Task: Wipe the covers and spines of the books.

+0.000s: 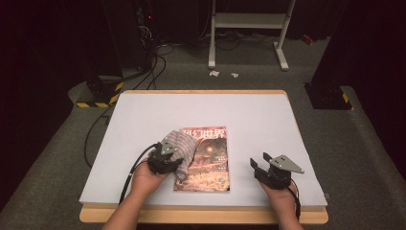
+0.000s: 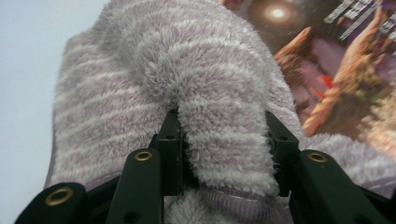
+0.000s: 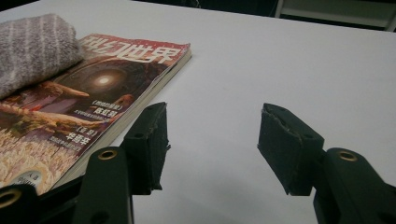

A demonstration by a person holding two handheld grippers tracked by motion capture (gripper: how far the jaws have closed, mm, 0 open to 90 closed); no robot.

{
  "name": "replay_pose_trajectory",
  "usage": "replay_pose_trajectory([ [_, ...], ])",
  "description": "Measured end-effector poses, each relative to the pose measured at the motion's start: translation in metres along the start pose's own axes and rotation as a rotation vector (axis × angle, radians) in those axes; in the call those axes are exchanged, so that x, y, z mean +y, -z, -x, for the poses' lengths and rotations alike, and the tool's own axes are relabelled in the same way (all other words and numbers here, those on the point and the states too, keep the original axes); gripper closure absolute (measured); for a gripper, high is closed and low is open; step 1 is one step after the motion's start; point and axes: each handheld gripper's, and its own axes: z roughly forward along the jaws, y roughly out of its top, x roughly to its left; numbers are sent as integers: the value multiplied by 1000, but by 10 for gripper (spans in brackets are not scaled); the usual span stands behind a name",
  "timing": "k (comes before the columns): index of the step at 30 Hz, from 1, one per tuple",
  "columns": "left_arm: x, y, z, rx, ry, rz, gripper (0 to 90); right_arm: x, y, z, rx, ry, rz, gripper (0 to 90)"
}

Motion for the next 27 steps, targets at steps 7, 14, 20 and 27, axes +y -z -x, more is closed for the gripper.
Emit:
replay_pose_trajectory([
  [7,27,-24,35,-63,-58,15,591,-1,-2,-4,9,16,-10,426],
  [14,53,-45,76,-148,-100,35,585,0,-2,-3,14,15,-4,426],
  [20,57,-49,84,-167,-124,40,581,0,-1,-4,19,17,-3,426],
  [27,30,-29,31,-102,-40,31,581,0,0,-3,14,15,-1,426],
])
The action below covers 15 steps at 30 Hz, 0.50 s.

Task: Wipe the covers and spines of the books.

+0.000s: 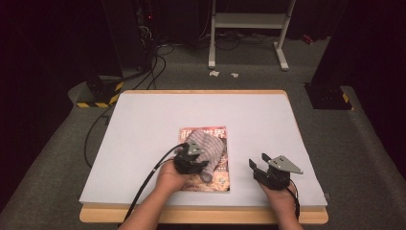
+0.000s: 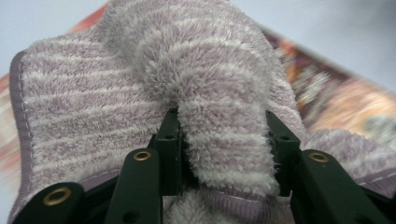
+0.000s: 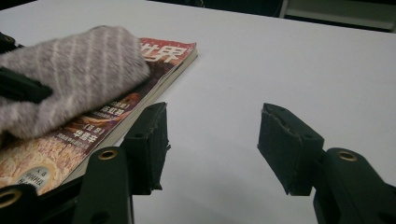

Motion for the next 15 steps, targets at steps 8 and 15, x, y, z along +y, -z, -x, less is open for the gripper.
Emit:
replay_pose_trajectory([
  [8,-17,19,-50,115,116,-26,580,1,1,0,-4,-1,3,427],
  [15,0,2,-54,140,101,-47,581,1,4,1,-4,-6,8,427],
])
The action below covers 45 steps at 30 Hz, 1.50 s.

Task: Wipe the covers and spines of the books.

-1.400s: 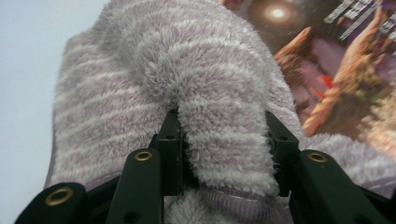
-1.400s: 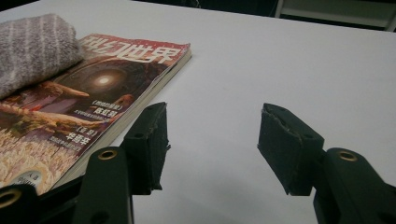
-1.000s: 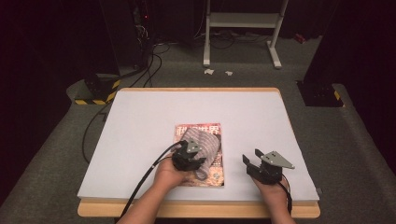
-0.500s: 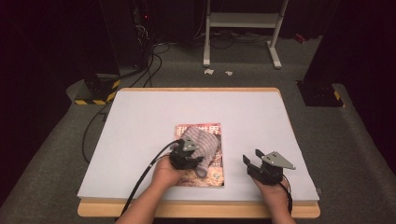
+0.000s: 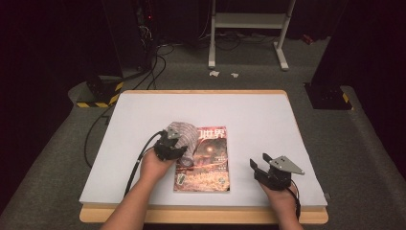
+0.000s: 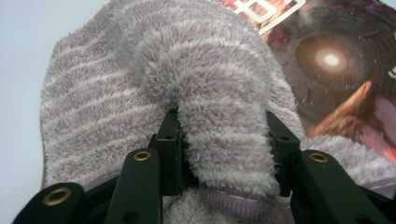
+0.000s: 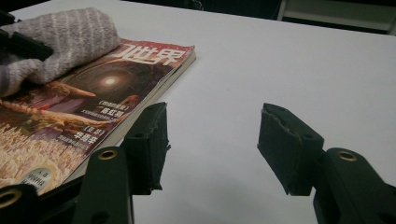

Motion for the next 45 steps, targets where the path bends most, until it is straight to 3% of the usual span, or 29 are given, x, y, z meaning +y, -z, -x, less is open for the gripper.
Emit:
replay_pose_trajectory([
  [4,21,-17,16,-24,-29,-6,582,-1,0,3,1,-9,0,427],
  [11,57,-48,60,-87,-96,13,581,0,1,4,7,-16,4,427],
  [14,66,-56,73,-112,-92,30,580,0,0,4,11,-16,5,427],
  [16,67,-59,75,-115,-86,37,579,0,-1,3,14,-17,4,428],
  [19,63,-56,68,-122,-68,35,579,1,-2,2,22,-19,5,428],
  [22,54,-48,54,-89,-62,24,586,2,-4,1,26,-14,5,428],
  [29,23,-22,-1,16,6,-7,592,2,-6,-3,25,1,-7,429],
  [33,9,-9,-25,59,54,-19,593,1,-6,-3,18,-3,-10,429],
  [40,2,-5,-44,109,79,-37,592,-1,-8,-4,19,-2,-20,429],
  [45,12,-15,-46,120,72,-53,596,-3,-4,-2,15,-9,-20,429],
])
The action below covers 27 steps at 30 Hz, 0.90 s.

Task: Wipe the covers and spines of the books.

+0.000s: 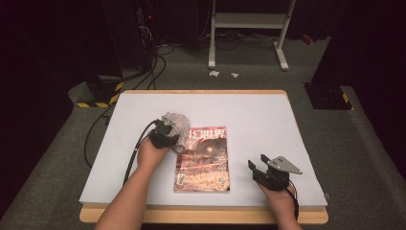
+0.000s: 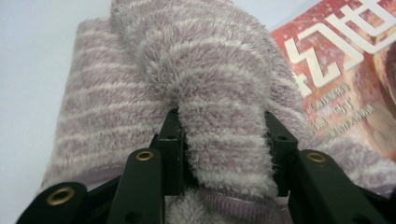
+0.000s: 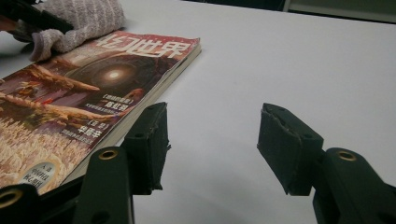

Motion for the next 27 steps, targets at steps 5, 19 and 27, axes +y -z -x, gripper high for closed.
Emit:
replay_pose_trajectory([
  [5,21,-9,15,-4,-51,-7,606,-1,2,3,-9,-13,4,429],
  [19,78,-41,141,-152,-225,44,605,1,3,3,9,-15,17,430],
  [27,80,-43,145,-165,-224,55,601,1,4,3,18,-14,20,430],
])
